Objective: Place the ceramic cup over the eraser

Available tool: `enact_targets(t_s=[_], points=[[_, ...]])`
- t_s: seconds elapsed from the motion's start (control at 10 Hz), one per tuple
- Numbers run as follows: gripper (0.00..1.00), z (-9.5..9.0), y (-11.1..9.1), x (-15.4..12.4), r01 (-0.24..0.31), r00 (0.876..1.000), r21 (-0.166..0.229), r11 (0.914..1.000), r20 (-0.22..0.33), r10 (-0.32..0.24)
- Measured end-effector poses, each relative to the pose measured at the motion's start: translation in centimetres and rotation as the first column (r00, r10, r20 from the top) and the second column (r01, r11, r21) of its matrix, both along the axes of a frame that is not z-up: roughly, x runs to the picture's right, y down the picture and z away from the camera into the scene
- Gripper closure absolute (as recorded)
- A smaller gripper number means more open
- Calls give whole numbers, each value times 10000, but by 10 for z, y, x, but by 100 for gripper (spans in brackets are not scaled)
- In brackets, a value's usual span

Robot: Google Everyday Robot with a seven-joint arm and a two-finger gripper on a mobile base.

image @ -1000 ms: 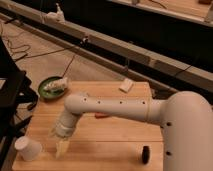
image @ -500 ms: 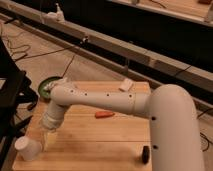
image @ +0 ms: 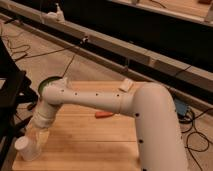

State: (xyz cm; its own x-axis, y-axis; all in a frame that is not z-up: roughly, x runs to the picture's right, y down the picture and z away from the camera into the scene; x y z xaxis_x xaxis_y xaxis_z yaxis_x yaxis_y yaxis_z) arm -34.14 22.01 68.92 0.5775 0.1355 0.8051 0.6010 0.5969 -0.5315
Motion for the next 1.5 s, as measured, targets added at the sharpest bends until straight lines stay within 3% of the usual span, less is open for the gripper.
enact_targets(t_s=[0.5,1.0,1.1,1.5], points=[[26,12,17,-28,253,9979,-700,9972,620,-209],[26,29,47,-42,785,9920,-1661,9830,1103,-606],[29,31,51,-44,917,9900,-1777,9798,1220,-705],[66,31,58,-52,1179,9832,-1906,9746,1604,-876]])
